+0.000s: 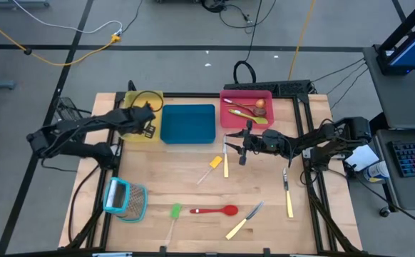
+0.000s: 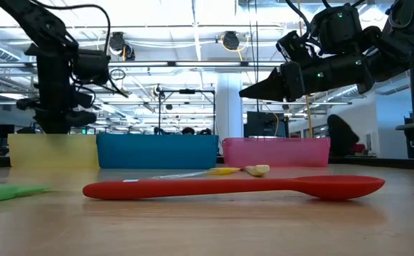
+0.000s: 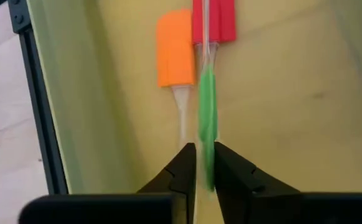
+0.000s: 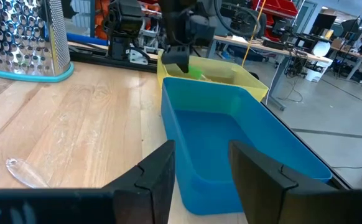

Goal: Pick & Place Kitchen Items
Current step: Put the top green spatula into the yellow bin, then put the yellow spatula into the yellow bin

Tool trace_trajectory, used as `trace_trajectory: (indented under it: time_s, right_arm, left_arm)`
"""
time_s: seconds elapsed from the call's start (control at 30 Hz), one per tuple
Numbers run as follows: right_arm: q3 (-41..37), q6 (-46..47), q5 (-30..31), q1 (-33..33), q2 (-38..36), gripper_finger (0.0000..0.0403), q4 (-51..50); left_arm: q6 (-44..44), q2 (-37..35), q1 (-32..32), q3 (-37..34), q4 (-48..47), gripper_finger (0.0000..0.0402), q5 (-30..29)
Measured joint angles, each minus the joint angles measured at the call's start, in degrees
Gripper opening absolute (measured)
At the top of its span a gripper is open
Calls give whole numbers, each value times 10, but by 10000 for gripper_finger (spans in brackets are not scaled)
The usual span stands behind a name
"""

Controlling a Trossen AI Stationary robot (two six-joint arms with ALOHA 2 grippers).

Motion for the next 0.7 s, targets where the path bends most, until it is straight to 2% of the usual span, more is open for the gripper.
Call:
trace_trajectory:
  time_s: [0.27, 0.7]
  right_arm:
    - [0, 0, 0, 0, 0, 142, 0]
    - [0, 1, 0, 0, 0, 142, 0]
  left_arm:
    - [18, 32, 19, 0, 27, 64, 0]
    - [28, 25, 12, 6, 25, 65, 8]
